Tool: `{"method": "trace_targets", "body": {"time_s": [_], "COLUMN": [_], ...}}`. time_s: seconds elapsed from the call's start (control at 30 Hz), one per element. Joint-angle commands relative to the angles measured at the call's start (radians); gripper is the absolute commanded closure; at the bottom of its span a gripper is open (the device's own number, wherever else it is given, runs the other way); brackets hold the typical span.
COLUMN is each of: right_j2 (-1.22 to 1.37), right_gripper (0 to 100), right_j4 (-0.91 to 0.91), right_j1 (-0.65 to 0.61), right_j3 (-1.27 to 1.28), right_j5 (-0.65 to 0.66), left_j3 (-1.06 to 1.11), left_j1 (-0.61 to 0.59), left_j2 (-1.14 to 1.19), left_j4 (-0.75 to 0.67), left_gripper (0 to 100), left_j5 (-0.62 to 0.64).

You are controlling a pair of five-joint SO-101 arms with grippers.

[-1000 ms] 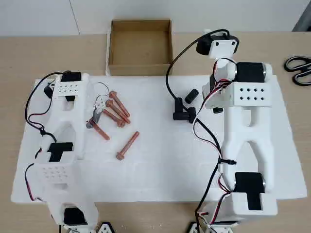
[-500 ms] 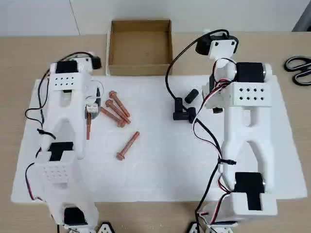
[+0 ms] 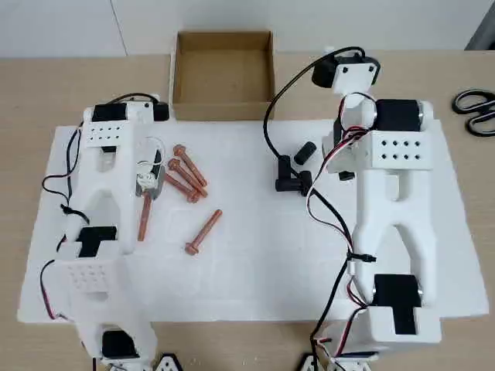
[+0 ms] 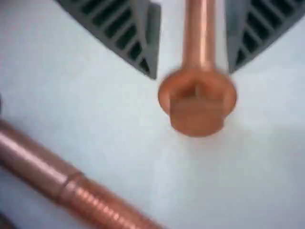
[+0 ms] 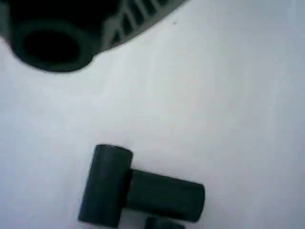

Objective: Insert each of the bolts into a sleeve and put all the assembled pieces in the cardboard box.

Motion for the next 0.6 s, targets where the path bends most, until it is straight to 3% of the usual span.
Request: {"method": "trace_targets", "body": {"time_s": [0.0, 0.57], "right_j2": [-0.005, -0.005], "right_gripper": [99.3, 99.3], "right_j4": [-0.005, -0.008], "right_j1": [0.001, 0.002], "right_j3": [-0.006, -0.006], "right_j5": [-0.002, -0.002], "left_j3": [0.018, 0.205], "left_j1": [-0.002, -0.002], "left_j2": [-0.008, -0.015], "left_j4": [-0.043, -0.135], "left_gripper": [91, 91], "left_j5": [-0.002, -0.002]}}
